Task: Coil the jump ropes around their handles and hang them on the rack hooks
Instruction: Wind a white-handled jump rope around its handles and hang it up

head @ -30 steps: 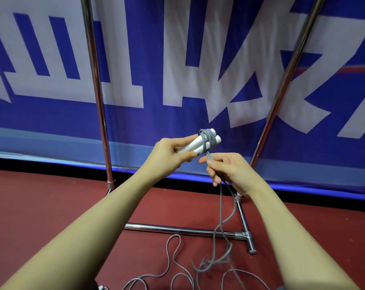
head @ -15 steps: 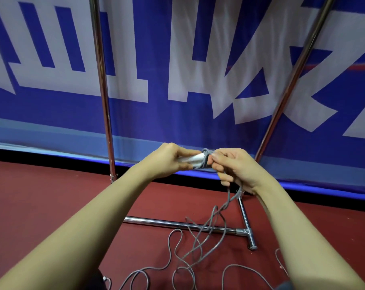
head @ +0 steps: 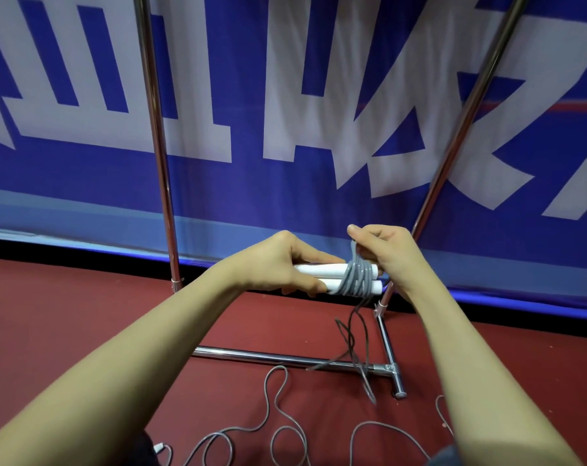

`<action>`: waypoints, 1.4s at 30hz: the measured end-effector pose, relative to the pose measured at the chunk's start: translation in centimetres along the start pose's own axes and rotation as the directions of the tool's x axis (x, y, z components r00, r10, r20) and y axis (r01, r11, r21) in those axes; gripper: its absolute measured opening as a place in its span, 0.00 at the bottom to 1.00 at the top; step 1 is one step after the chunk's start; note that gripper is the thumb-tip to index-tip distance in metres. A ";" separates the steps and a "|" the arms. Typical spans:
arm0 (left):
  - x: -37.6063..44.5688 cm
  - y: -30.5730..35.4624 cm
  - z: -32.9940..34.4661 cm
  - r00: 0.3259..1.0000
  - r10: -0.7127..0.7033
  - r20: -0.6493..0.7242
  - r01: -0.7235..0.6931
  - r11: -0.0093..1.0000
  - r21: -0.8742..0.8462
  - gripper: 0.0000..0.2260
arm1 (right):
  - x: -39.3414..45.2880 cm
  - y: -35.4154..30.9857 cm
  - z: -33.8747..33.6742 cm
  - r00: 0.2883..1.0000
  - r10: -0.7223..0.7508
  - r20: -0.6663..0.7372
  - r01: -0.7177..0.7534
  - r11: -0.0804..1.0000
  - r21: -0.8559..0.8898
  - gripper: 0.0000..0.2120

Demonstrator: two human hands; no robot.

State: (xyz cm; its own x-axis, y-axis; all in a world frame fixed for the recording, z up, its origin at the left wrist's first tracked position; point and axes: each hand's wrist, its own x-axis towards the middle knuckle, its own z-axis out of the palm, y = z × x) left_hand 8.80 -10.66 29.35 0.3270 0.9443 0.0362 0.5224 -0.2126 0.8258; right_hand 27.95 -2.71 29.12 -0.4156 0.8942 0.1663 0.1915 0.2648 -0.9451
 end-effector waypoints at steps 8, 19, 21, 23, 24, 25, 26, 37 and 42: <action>0.1 1.5 0.4 0.996 0.062 -0.066 -0.073 0.979 -0.190 0.18 | 0.0 0.2 0.3 0.993 0.107 0.054 -0.118 0.948 0.294 0.17; 1.1 0.9 0.2 0.895 -0.041 -0.444 -0.123 0.935 -0.332 0.15 | 0.0 1.2 2.1 0.955 0.132 0.264 -0.260 0.800 0.541 0.13; 1.2 0.6 0.1 0.863 -0.064 -0.501 -0.114 0.942 -0.317 0.14 | 0.0 1.3 2.2 0.931 0.148 0.335 -0.318 0.779 0.541 0.14; 1.4 0.4 0.2 0.832 -0.085 -0.548 -0.096 0.951 -0.294 0.13 | -0.1 1.1 2.3 0.914 0.162 0.373 -0.347 0.790 0.506 0.15; 1.4 0.3 0.2 0.821 -0.091 -0.563 -0.086 0.956 -0.280 0.13 | -0.1 1.1 2.3 0.907 0.169 0.386 -0.355 0.800 0.483 0.15; 1.4 0.2 0.2 0.813 -0.095 -0.574 -0.077 0.960 -0.268 0.13 | -0.2 1.0 2.4 0.901 0.174 0.398 -0.361 0.809 0.464 0.15; 1.4 0.1 0.2 0.807 -0.096 -0.583 -0.071 0.964 -0.257 0.13 | -0.2 1.0 2.5 0.897 0.180 0.405 -0.368 0.812 0.453 0.14; 1.5 -1.3 -0.8 0.748 -0.125 -0.652 -0.064 0.964 -0.258 0.13 | -0.6 1.0 3.2 0.872 0.205 0.445 -0.404 0.814 0.417 0.10; 1.8 -2.9 -0.9 0.747 -0.094 -0.658 0.007 0.991 -0.134 0.12 | -0.8 0.4 2.7 0.890 0.168 0.424 -0.262 0.949 0.174 0.08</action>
State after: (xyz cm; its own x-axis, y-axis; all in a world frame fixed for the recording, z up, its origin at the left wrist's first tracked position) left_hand 7.17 -8.09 27.49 -0.3226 0.8909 0.3197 0.4147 -0.1706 0.8938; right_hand 25.96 -4.34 27.85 -0.7144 0.6875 -0.1302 0.1363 -0.0458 -0.9896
